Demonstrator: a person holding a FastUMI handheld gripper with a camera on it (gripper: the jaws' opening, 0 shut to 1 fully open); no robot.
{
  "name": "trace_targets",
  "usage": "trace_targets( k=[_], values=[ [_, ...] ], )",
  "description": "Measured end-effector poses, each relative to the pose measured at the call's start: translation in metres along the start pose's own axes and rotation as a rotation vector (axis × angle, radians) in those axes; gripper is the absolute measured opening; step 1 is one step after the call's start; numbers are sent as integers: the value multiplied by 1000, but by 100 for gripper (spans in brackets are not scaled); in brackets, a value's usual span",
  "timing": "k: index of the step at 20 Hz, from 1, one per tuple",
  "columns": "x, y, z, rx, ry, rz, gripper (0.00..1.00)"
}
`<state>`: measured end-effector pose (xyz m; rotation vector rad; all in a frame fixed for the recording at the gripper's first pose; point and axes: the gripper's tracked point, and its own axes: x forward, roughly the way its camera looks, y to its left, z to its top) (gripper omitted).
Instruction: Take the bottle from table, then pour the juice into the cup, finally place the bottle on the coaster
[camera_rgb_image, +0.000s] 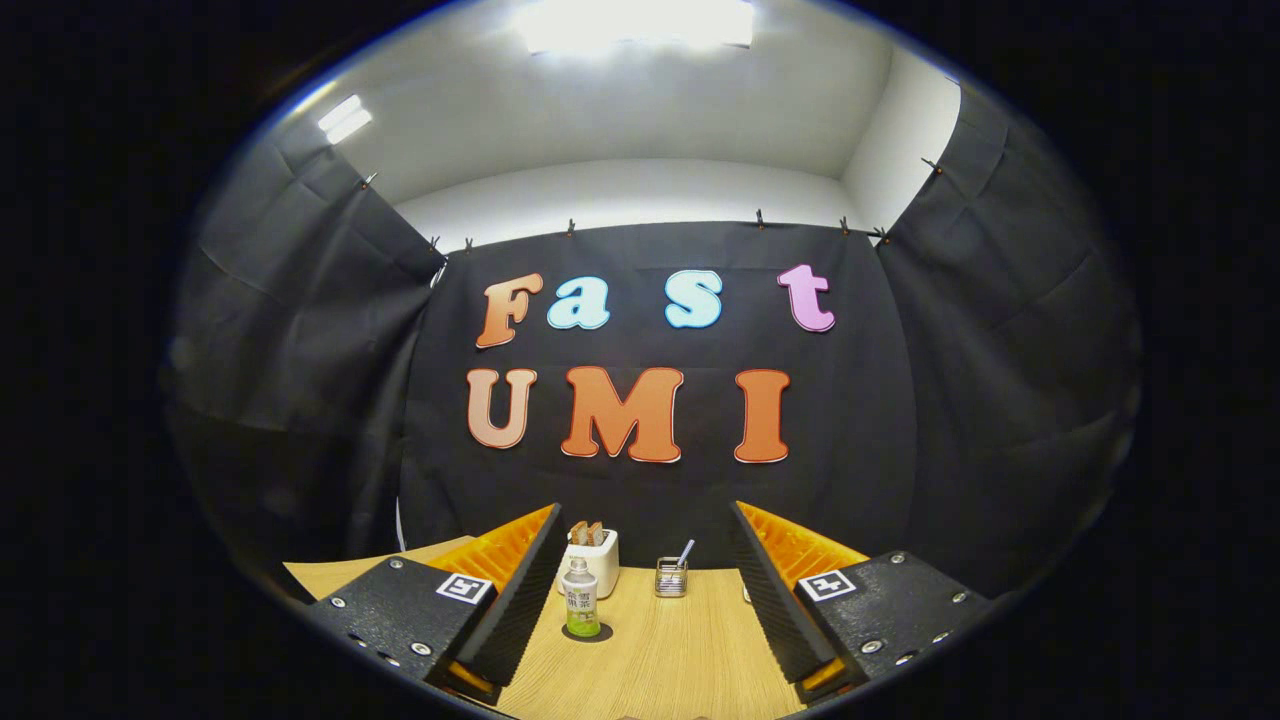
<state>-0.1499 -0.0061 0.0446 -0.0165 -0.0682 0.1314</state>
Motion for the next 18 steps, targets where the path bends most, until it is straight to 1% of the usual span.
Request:
trace_targets(
  k=[2,4,11,18],
  values=[
    [1,-2,8,-6,-46,-7,96],
    [6,-3,9,-2,-66,-14,95],
    [38,5,2,16,-72,-18,96],
    [65,13,-11,25,-55,-2,96]
  ],
)
